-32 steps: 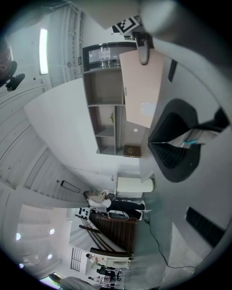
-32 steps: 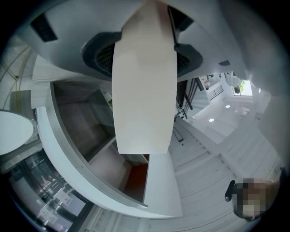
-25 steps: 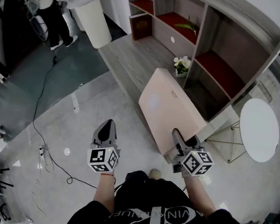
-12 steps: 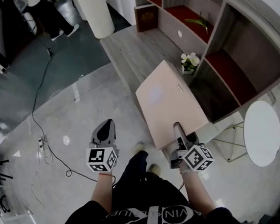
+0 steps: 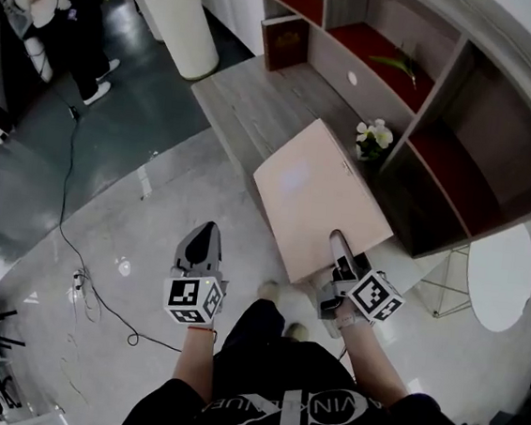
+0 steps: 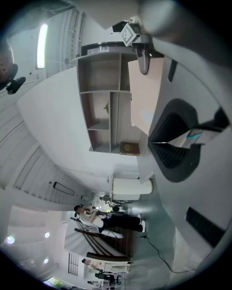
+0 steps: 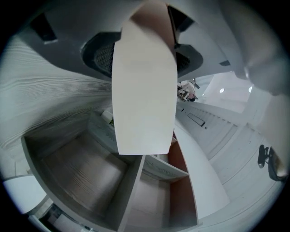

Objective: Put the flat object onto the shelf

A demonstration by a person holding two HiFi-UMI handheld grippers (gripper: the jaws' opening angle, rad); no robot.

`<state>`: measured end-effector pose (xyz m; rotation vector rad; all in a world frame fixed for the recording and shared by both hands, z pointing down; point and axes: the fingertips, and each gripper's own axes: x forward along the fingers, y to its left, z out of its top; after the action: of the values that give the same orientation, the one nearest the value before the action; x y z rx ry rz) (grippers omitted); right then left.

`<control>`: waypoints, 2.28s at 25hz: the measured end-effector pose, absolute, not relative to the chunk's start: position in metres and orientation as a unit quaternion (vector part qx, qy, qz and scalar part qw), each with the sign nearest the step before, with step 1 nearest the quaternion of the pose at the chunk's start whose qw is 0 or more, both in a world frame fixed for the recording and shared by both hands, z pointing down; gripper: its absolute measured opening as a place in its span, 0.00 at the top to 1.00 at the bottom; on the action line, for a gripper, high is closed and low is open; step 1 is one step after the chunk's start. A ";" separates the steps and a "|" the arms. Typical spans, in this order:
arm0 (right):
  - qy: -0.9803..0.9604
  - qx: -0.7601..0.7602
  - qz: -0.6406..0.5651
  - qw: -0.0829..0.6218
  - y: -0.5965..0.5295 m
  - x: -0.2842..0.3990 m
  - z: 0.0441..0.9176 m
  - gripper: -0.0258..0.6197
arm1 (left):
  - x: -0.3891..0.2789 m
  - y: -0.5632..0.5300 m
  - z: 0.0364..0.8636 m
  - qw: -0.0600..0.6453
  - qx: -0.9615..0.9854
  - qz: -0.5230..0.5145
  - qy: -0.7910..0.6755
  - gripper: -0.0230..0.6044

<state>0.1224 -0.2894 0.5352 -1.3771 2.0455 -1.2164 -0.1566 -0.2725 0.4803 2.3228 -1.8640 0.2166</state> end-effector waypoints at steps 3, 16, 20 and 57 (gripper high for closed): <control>0.709 -0.492 -0.459 0.212 -0.308 0.116 0.541 0.50 | -0.168 -0.285 0.480 0.078 0.773 0.072 -0.626 0.95; 0.616 -0.498 -0.549 0.268 -0.365 0.098 0.567 0.50 | -0.208 -0.303 0.484 0.084 0.757 0.074 -0.643 0.95; 0.577 -0.500 -0.582 0.279 -0.370 0.095 0.580 0.50 | -0.213 -0.305 0.485 0.087 0.757 0.071 -0.644 0.95; 0.735 -0.300 -0.608 -0.017 -0.303 0.022 0.591 0.22 | -0.208 -0.306 0.494 0.118 0.767 0.045 -0.629 0.95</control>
<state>0.0216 -0.3028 0.5907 -0.9516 2.3337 -1.9316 -0.2078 -0.3058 0.4937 2.2457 -1.8394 0.1330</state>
